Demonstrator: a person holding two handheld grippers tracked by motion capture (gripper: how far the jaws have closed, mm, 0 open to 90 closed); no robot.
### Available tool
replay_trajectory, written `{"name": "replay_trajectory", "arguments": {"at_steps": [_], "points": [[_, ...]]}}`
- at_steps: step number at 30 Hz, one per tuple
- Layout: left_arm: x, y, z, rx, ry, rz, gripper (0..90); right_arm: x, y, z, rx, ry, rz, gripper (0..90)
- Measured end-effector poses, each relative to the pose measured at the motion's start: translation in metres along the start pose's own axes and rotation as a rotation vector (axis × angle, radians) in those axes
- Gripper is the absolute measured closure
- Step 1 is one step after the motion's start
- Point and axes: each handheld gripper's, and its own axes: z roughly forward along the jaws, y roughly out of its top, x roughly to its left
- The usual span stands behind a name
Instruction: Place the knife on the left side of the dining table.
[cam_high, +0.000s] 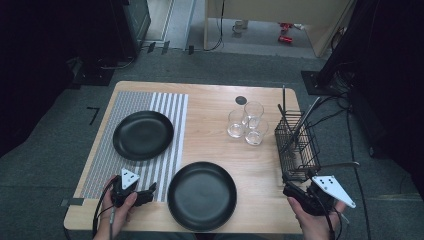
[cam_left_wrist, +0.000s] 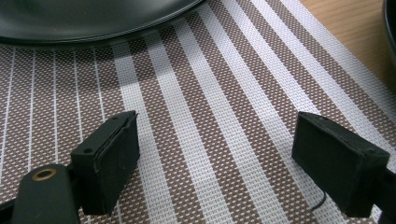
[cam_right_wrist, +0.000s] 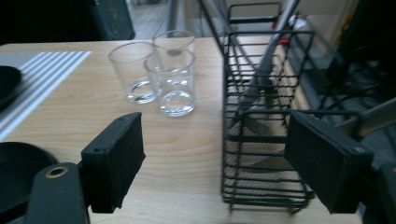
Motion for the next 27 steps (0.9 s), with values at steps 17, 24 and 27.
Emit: {"name": "replay_trajectory", "arguments": {"at_steps": [17,24,27], "points": [[0.000,0.000,0.000,0.000,-0.002,0.002,14.9,-0.024,-0.003,-0.003,-0.103,-0.103,0.113,33.8],[0.000,0.000,0.000,0.000,-0.002,0.003,14.9,-0.036,-0.004,-0.007,-0.127,-0.137,0.163,40.1],[0.000,0.000,0.000,0.000,-0.002,0.003,14.9,-0.040,-0.005,-0.008,-0.135,-0.150,0.177,45.2]]}}
